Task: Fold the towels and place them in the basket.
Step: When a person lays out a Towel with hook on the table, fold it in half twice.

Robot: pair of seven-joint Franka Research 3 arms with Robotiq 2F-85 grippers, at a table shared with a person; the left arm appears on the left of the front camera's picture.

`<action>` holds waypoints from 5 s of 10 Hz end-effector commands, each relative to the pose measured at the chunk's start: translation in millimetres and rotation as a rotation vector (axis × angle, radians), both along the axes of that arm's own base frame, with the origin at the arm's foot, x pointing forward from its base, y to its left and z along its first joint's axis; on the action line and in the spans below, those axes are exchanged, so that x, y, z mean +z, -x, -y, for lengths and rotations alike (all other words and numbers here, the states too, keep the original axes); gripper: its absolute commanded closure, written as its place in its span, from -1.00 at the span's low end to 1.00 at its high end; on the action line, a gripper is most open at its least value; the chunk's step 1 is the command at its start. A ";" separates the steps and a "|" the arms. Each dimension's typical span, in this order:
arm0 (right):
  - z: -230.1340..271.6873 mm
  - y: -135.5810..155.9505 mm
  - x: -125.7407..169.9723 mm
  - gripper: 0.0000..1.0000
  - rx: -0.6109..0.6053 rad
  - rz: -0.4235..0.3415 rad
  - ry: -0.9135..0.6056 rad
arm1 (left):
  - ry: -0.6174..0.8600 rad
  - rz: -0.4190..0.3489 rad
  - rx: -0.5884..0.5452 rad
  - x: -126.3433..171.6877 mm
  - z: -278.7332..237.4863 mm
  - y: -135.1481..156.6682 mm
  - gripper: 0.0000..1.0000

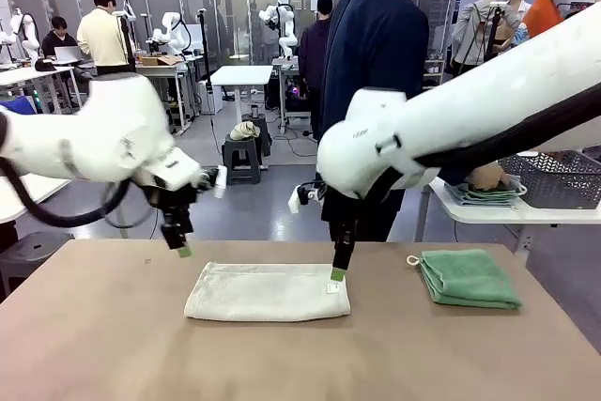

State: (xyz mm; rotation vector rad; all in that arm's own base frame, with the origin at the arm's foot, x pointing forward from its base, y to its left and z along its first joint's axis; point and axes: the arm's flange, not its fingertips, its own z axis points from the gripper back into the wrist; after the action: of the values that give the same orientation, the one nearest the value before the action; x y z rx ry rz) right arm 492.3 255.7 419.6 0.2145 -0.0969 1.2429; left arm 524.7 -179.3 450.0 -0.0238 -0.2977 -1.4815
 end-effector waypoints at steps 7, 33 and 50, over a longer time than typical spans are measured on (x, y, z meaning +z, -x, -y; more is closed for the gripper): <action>16.7 78.1 49.2 -0.46 -0.517 -0.275 -0.164 | 0.587 -0.078 -0.159 -7.0 -173.2 30.1 -0.53; -11.3 -78.7 -92.1 -0.86 -1.201 -0.129 0.091 | 0.728 -0.049 -0.157 -37.2 -200.6 32.6 -0.53; -21.4 -92.9 -124.9 -0.86 -1.257 -0.117 0.075 | 0.728 -0.049 -0.157 -37.2 -200.6 32.6 -0.53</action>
State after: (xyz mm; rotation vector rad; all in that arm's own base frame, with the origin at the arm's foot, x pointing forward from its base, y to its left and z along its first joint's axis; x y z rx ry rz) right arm 579.0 270.2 297.1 0.1490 -0.0328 0.0172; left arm 491.9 21.4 412.2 -0.6774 -0.7933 -1.4513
